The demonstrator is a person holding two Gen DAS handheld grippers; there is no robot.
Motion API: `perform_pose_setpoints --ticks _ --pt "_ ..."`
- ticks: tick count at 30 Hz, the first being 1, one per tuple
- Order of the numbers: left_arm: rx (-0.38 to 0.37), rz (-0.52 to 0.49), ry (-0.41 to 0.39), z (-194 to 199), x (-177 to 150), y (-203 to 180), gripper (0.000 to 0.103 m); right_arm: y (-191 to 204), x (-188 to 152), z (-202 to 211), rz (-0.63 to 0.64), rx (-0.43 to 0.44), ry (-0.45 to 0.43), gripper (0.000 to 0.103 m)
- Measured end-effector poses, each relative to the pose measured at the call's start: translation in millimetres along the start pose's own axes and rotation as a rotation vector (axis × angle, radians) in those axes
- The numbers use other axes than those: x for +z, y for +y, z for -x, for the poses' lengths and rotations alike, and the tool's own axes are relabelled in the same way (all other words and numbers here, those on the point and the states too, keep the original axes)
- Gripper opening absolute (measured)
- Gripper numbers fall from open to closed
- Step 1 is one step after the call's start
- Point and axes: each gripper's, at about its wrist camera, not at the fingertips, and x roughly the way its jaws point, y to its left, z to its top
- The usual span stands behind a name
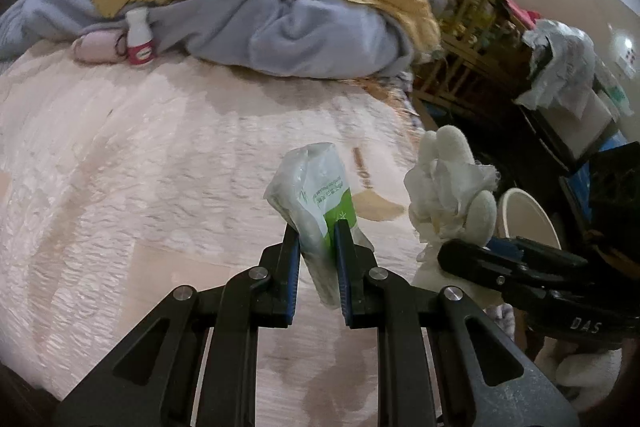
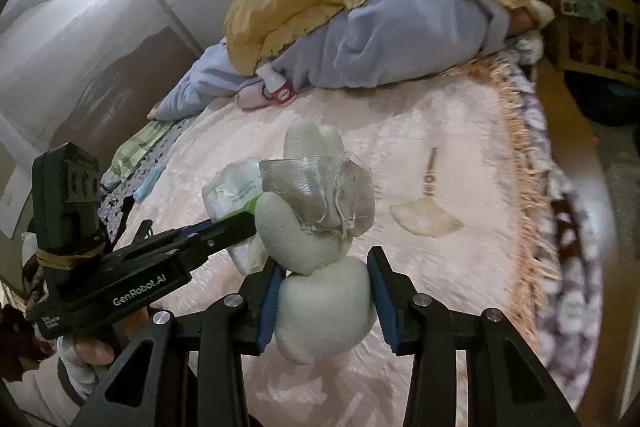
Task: Collect trash
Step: 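Carry the tissue pack and plush bunny toward the white bucket with both grippers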
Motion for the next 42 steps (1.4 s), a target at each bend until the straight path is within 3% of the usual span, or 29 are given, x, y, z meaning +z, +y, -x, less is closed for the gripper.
perform_pose_setpoints --ticks 15,42 --pt "-0.055 -0.153 0.003 -5.2 -9.8 -88.1 0.014 -44.3 -27.3 79.6 -0.089 -0.072 -0.109 0.041" --pt "-0.172 -0.334 0.059 -48.1 -18.2 -213.6 0.014 -145.3 -66.1 181.3 -0.29 -0.216 -0.25 0.041"
